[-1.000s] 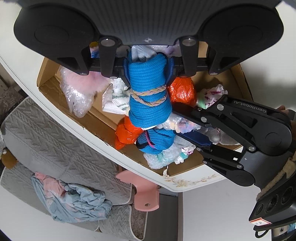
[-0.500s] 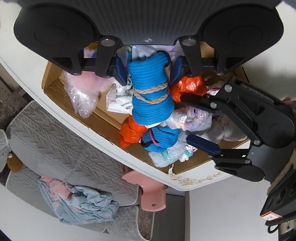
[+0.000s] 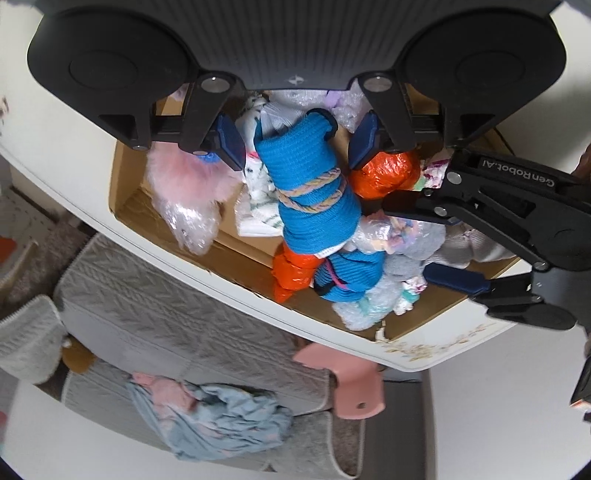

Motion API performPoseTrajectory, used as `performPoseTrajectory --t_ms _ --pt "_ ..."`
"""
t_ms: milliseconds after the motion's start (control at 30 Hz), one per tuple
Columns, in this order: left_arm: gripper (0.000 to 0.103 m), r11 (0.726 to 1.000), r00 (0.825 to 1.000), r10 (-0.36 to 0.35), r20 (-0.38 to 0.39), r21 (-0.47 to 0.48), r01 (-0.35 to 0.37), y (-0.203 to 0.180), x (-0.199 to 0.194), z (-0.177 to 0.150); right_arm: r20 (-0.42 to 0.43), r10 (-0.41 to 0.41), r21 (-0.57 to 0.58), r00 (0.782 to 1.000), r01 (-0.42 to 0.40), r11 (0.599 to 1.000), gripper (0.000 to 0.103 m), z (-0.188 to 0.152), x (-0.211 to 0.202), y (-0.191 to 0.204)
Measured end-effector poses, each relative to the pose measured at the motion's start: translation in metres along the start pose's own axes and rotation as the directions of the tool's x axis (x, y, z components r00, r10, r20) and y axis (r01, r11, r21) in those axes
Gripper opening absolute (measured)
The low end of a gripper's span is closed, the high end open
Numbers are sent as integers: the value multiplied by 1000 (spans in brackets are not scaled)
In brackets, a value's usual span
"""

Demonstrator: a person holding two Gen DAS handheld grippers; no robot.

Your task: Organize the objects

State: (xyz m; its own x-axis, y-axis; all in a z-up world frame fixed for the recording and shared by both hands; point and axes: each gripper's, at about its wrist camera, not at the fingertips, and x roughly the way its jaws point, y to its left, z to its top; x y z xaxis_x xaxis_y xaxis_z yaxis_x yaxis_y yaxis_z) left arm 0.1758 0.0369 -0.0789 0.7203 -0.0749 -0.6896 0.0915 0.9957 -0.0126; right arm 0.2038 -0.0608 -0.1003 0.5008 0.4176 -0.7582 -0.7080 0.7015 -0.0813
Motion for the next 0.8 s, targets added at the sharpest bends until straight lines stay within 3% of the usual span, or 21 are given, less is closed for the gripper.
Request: performPoseTrajectory --t_ms 267,467,533,633,800 --pt "89 998 999 49 -7 -42 -49 0 -11 -1 11 -36 88 999 35 996 80 -6 -11 0" --pt "102 993 995 100 -5 -61 -100 -3 -30 -4 25 -37 134 999 34 990 91 -12 -25 3" --pt "102 995 997 76 -3 -68 -76 -3 -39 -7 36 -27 169 999 21 985 100 -17 -32 3" --pt "102 995 997 82 -7 -57 -83 -8 -50 -13 47 -34 209 998 23 978 102 -25 -43 7" --pt "102 986 987 162 7 -27 -161 -21 -68 -22 52 -34 264 998 19 964 102 -35 -60 17"
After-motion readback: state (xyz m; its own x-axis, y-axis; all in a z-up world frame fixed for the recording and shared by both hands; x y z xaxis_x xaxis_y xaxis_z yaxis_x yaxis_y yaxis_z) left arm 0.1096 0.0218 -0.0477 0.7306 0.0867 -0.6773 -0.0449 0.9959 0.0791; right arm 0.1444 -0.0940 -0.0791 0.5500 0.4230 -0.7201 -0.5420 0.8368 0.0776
